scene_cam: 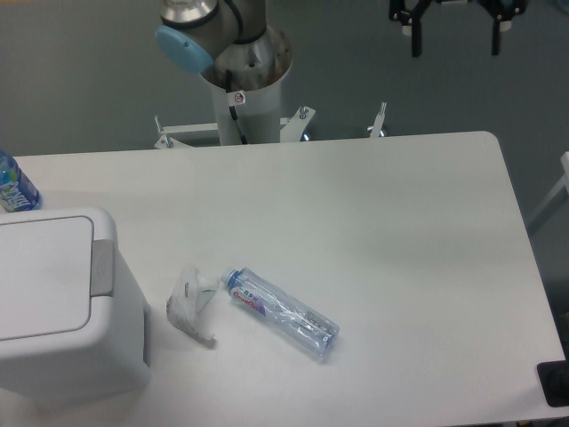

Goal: Open the trash can

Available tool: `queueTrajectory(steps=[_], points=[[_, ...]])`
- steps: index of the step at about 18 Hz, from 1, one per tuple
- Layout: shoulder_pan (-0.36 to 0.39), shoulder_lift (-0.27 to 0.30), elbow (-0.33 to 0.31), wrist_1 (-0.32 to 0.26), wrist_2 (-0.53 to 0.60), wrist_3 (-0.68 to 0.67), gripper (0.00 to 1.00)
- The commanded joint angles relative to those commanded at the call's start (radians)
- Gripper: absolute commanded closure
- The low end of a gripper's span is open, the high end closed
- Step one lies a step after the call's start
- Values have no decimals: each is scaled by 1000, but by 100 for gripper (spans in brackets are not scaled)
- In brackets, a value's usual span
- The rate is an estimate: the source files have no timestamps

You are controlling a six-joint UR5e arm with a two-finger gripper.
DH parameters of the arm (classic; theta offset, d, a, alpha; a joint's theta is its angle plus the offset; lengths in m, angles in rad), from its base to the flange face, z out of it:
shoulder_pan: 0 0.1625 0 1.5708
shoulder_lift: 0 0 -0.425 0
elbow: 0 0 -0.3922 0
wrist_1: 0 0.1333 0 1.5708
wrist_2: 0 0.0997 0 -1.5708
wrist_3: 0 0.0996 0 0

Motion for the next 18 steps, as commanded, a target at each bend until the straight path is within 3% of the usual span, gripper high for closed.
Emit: queueTrajectory(steps=[11,13,18], points=[[0,-54,3,15,92,-15,0],[-8,-66,-3,34,91,-82,0],[-115,-112,-5,118,145,-397,0]])
